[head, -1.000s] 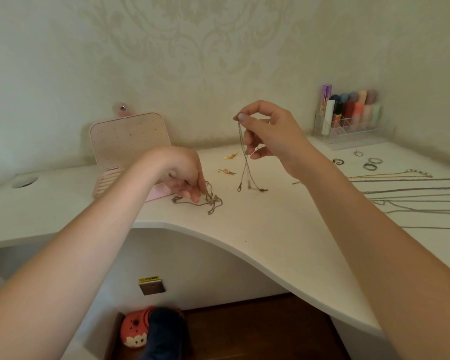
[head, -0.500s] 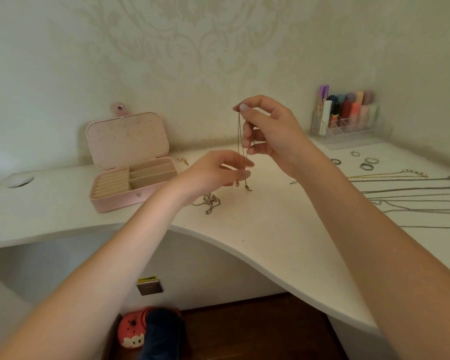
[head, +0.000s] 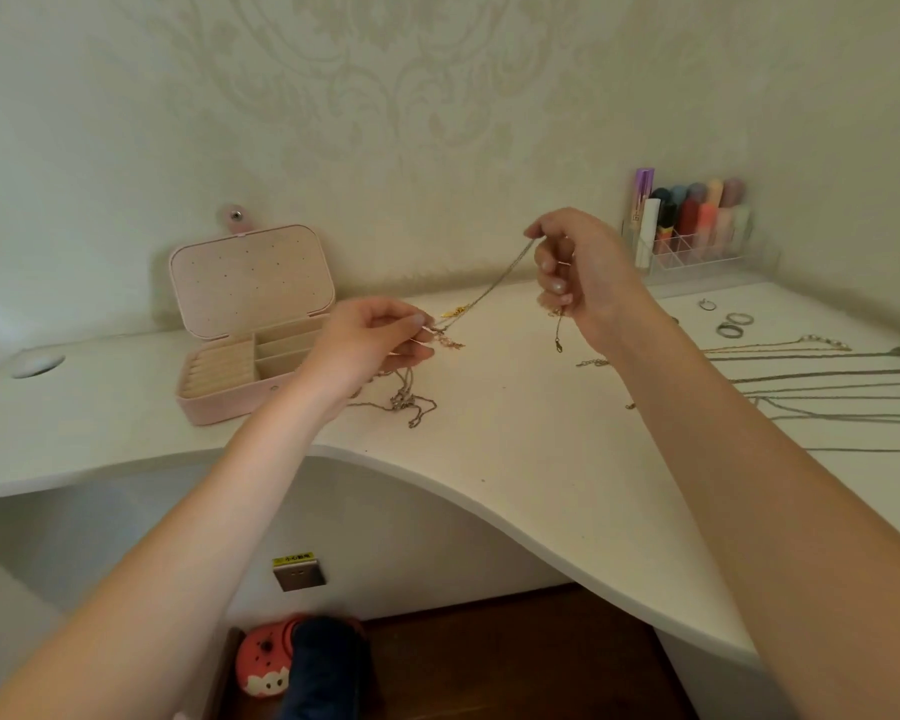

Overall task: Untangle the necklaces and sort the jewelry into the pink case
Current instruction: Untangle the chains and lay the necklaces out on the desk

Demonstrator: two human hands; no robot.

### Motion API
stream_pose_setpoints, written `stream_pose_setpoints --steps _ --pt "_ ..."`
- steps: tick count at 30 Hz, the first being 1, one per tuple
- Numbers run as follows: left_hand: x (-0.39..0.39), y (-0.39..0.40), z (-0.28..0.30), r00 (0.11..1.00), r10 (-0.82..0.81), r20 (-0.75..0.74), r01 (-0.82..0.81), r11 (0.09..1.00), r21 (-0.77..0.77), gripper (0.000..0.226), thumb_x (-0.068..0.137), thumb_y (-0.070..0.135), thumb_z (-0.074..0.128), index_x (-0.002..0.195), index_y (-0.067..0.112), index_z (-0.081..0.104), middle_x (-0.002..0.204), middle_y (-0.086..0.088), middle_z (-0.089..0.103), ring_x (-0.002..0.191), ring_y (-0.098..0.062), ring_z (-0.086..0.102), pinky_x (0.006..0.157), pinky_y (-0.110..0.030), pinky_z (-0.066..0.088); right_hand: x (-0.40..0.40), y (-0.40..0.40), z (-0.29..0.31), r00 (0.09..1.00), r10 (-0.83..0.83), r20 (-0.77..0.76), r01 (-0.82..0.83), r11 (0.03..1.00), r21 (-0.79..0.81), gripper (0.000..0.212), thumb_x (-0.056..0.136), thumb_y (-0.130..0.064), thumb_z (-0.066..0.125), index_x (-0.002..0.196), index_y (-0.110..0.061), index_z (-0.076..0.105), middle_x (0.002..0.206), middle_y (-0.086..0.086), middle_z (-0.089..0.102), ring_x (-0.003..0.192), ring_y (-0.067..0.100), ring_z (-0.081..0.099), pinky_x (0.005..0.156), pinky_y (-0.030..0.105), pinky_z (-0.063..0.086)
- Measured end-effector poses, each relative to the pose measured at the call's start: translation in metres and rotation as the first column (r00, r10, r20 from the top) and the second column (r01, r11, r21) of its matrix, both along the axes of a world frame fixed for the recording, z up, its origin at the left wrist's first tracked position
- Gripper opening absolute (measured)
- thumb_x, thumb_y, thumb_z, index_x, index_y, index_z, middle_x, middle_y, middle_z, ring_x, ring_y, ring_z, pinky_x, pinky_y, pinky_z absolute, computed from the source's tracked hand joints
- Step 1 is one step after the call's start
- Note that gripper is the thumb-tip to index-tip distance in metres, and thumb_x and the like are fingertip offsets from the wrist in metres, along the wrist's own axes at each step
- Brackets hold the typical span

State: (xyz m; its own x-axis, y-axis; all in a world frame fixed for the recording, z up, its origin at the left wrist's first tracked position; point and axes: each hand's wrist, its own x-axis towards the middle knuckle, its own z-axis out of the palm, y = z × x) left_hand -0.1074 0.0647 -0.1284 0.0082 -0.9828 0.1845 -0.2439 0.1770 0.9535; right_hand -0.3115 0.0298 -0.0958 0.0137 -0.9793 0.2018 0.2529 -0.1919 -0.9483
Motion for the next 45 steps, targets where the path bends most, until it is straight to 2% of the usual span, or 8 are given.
stream_pose_setpoints --steps 4,10,13,18,22,31,39,45 --pt "0.015 -0.006 0.008 0.979 0.183 0.091 -0.17 0.976 -0.138 0.022 0.093 0.001 0.05 0.077 0.012 0.058 0.072 -0.007 0.06 0.05 -0.001 0.061 0.053 -0.015 0.048 -0.001 -0.001 0.003 0.951 0.035 -0.306 -0.018 0.998 0.058 0.017 0.081 -0.008 0.046 0.069 -0.01 0.057 0.054 0.003 0.048 0.044 0.016 0.035 0.045 0.024 0.026" --pt "0.018 0.0 0.023 0.972 0.217 0.095 -0.186 0.947 -0.263 0.019 0.09 0.002 0.055 0.078 0.012 0.064 0.066 -0.007 0.058 0.056 -0.009 0.055 0.065 -0.022 0.053 0.006 0.013 0.001 0.555 0.21 -0.805 -0.303 0.952 0.039 0.021 0.087 -0.021 0.053 0.08 -0.014 0.071 0.081 -0.008 0.072 0.079 0.009 0.063 0.075 0.023 0.047" --pt "0.006 0.006 0.028 0.99 0.131 0.049 -0.118 0.971 -0.206 0.018 0.092 0.003 0.055 0.079 0.012 0.063 0.068 -0.005 0.057 0.056 -0.005 0.055 0.062 -0.016 0.053 0.023 0.013 -0.005 0.613 0.144 -0.777 -0.3 0.952 -0.059 0.016 0.087 -0.031 0.061 0.093 -0.021 0.072 0.092 -0.009 0.072 0.086 0.007 0.066 0.07 0.017 0.044" --pt "-0.005 0.01 0.028 1.0 -0.019 -0.024 0.017 0.997 -0.08 0.014 0.094 0.01 0.053 0.083 0.012 0.061 0.07 -0.002 0.059 0.06 -0.006 0.057 0.064 -0.02 0.054 0.039 0.015 -0.012 0.771 0.206 -0.603 -0.331 0.938 -0.104 0.017 0.088 -0.026 0.065 0.1 -0.014 0.065 0.098 0.005 0.072 0.084 0.015 0.069 0.084 0.036 0.054" --pt "-0.007 0.007 0.024 0.999 -0.018 -0.037 0.016 0.999 -0.036 0.015 0.093 0.012 0.055 0.08 0.015 0.059 0.066 0.0 0.06 0.058 -0.007 0.059 0.059 -0.022 0.053 0.04 0.017 -0.015 0.766 0.301 -0.568 -0.402 0.914 -0.058 0.009 0.09 -0.02 0.063 0.09 -0.01 0.065 0.088 0.005 0.072 0.078 0.015 0.069 0.087 0.036 0.054" --pt "-0.01 0.012 0.026 0.92 -0.137 -0.368 0.183 0.979 0.094 0.011 0.091 0.006 0.055 0.087 0.009 0.064 0.061 0.003 0.064 0.056 -0.006 0.059 0.07 -0.023 0.058 0.037 0.016 -0.006 0.835 0.397 -0.381 -0.426 0.905 0.009 0.015 0.093 -0.015 0.058 0.079 -0.01 0.056 0.075 0.004 0.063 0.064 0.014 0.061 0.087 0.039 0.053" --pt "-0.005 0.012 0.026 0.995 -0.101 -0.023 0.103 0.989 0.102 0.018 0.087 -0.003 0.055 0.076 0.007 0.065 0.067 -0.003 0.056 0.063 -0.011 0.051 0.065 -0.022 0.056 0.037 0.015 -0.01 0.783 0.395 -0.48 -0.448 0.894 0.006 0.015 0.097 -0.014 0.051 0.083 -0.01 0.054 0.075 0.003 0.059 0.067 0.012 0.057 0.081 0.031 0.055" --pt "-0.004 0.019 0.034 0.938 0.024 0.346 -0.02 1.0 -0.015 0.006 0.084 0.0 0.062 0.086 -0.003 0.067 0.074 -0.006 0.064 0.072 -0.013 0.059 0.073 -0.021 0.055 0.043 0.014 -0.017 0.659 0.263 -0.705 -0.425 0.903 -0.061 0.022 0.099 -0.017 0.045 0.077 -0.016 0.051 0.071 0.0 0.058 0.063 0.009 0.055 0.066 0.022 0.052"
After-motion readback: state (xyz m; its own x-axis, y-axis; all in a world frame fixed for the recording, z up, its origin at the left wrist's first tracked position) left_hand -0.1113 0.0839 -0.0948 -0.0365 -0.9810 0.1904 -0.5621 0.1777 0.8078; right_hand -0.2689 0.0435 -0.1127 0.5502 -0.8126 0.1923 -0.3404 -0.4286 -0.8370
